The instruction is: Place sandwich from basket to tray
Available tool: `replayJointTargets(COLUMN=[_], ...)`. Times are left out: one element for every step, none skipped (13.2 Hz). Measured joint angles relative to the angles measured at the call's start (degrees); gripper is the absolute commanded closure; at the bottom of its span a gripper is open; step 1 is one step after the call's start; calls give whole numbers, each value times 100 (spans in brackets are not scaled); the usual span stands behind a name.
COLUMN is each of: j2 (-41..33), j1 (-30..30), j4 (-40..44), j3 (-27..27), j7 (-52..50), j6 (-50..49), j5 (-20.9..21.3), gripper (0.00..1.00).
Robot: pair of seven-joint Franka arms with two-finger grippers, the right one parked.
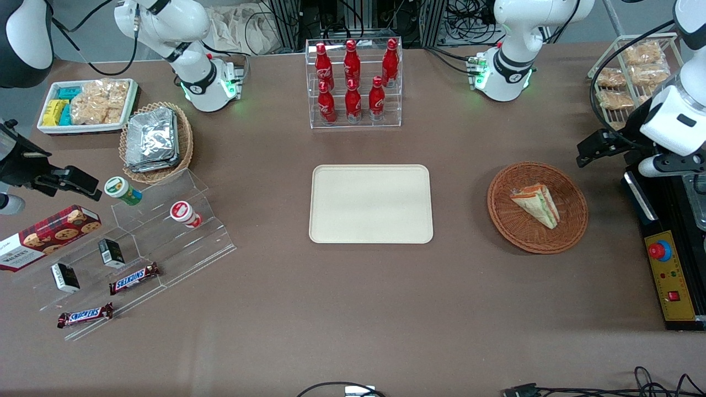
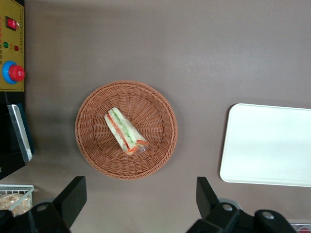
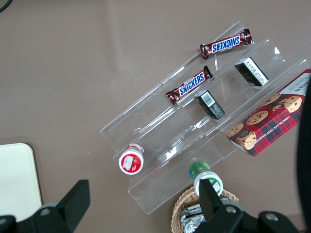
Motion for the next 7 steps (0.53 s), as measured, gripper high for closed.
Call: replayJointTargets(j2=[0, 0, 0, 0, 0, 0, 3], j1=[0, 0, 0, -1, 0, 0, 3], j4=[0, 2, 8, 17, 26, 28, 28], j3=[-5, -14, -22, -25, -24, -24, -21], j7=[8, 11, 12, 11, 11, 11, 12], j6=[-14, -21, -22, -25, -28, -42, -83], j5=[38, 81, 100, 112, 126, 138, 145], gripper=[0, 0, 0, 0, 0, 0, 0])
